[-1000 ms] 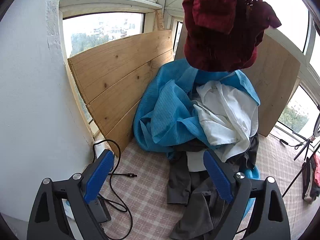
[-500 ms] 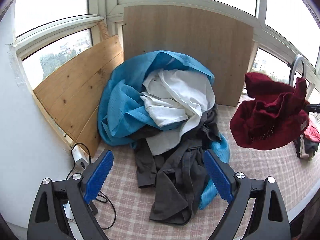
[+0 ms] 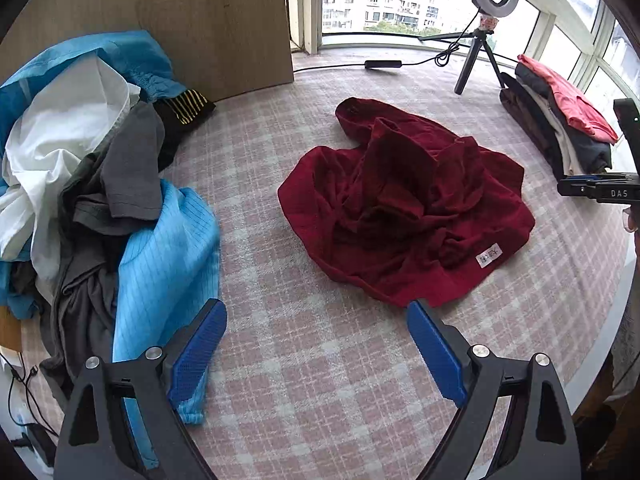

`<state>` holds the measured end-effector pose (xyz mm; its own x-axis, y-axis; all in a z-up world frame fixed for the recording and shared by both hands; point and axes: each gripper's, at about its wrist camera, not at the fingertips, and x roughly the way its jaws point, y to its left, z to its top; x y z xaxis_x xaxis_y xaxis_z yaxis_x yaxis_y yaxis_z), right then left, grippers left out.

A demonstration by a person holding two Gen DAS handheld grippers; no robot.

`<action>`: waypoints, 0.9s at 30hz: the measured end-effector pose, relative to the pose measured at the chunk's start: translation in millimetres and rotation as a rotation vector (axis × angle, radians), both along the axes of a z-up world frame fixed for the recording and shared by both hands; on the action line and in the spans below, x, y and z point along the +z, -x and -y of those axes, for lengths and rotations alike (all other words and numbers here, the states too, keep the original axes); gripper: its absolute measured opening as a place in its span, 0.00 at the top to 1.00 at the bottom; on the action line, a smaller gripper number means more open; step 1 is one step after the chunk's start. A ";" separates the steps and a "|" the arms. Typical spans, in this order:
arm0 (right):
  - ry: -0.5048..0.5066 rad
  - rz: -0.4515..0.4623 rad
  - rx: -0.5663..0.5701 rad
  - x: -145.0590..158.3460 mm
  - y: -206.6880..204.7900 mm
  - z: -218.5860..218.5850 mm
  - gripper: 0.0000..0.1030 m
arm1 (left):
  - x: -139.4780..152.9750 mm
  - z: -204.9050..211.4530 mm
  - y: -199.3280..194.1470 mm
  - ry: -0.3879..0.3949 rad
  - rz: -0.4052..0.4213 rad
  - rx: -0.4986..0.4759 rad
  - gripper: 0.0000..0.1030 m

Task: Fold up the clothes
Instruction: 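Carry the dark red garment onto the open rug and drop it, then grasp the dark red garment with the left gripper and pull it flat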

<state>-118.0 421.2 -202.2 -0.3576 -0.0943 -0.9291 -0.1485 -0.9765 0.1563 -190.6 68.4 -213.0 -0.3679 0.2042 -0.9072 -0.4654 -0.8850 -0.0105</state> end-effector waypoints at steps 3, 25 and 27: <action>0.020 -0.014 0.052 -13.3 25.2 -1.0 0.56 | -25.3 -0.9 21.9 -0.024 0.060 0.120 0.11; 0.543 -0.479 -0.053 155.5 -82.5 -24.2 0.96 | 128.0 79.9 -18.5 -0.360 0.068 0.124 0.98; 0.548 -0.525 -0.096 170.3 -87.9 -26.3 0.95 | 131.8 79.8 -7.3 -0.377 0.102 0.099 0.95</action>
<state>-30.2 447.5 -31.9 -0.7694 -0.4390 -0.4640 -0.0015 -0.7252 0.6885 -183.2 -11.4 -81.1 -0.3146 0.4974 -0.8085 -0.3576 -0.8510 -0.3845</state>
